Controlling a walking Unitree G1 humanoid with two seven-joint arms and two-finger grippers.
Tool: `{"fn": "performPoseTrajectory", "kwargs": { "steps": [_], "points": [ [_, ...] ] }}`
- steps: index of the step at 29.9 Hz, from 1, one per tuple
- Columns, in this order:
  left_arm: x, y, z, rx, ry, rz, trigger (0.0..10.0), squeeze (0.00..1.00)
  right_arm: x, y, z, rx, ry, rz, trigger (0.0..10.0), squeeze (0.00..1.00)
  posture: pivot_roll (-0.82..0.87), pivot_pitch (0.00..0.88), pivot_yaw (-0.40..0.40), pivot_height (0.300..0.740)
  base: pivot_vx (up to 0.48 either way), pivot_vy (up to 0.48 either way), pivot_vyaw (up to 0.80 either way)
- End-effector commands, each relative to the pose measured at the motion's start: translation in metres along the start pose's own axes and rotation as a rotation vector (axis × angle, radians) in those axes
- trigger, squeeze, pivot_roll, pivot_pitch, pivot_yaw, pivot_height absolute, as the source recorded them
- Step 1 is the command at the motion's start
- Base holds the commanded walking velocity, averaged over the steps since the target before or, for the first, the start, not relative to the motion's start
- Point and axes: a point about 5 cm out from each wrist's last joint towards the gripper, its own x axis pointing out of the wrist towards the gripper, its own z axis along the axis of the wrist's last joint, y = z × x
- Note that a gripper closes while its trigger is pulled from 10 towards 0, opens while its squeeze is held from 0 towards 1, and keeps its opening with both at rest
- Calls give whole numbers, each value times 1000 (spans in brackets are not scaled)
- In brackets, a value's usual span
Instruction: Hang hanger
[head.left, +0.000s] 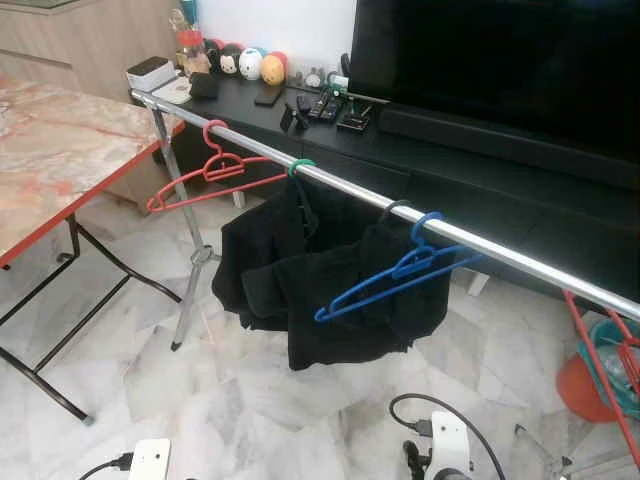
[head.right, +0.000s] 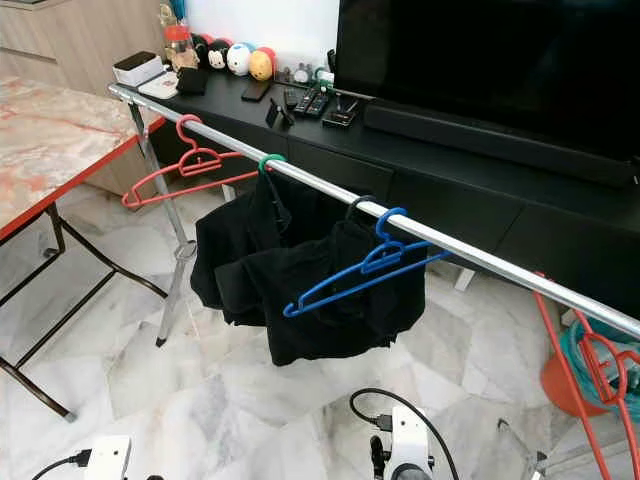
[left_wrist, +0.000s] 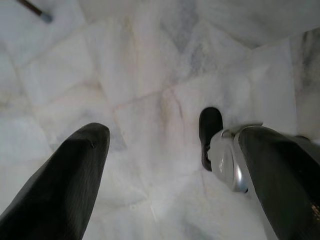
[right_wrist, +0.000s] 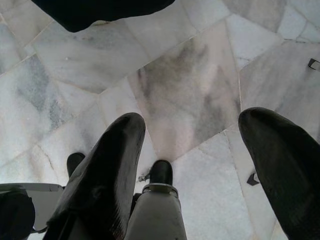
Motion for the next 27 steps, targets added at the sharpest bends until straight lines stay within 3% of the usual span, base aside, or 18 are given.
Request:
{"fn": "performPoseTrajectory", "kwargs": {
  "steps": [1, 16, 27],
  "points": [
    [-2, 0, -9, -25, 33, 6, 10000, 0, 0, 0, -2, 10, 7, 0, 10000, 0, 60, 0, -28, 740, 0, 0, 0],
    [-6, 23, -13, -70, 36, 36, 10000, 0, 0, -4, 0, -9, 0, 9, 10000, 0, 2, 0, -20, 740, 0, 0, 0],
    [0, -1, -1, -64, 12, 10, 10000, 0, -1, -5, -1, -5, -4, 8, 10000, 0, -11, 0, -26, 740, 0, 24, 0]
  ]
}}
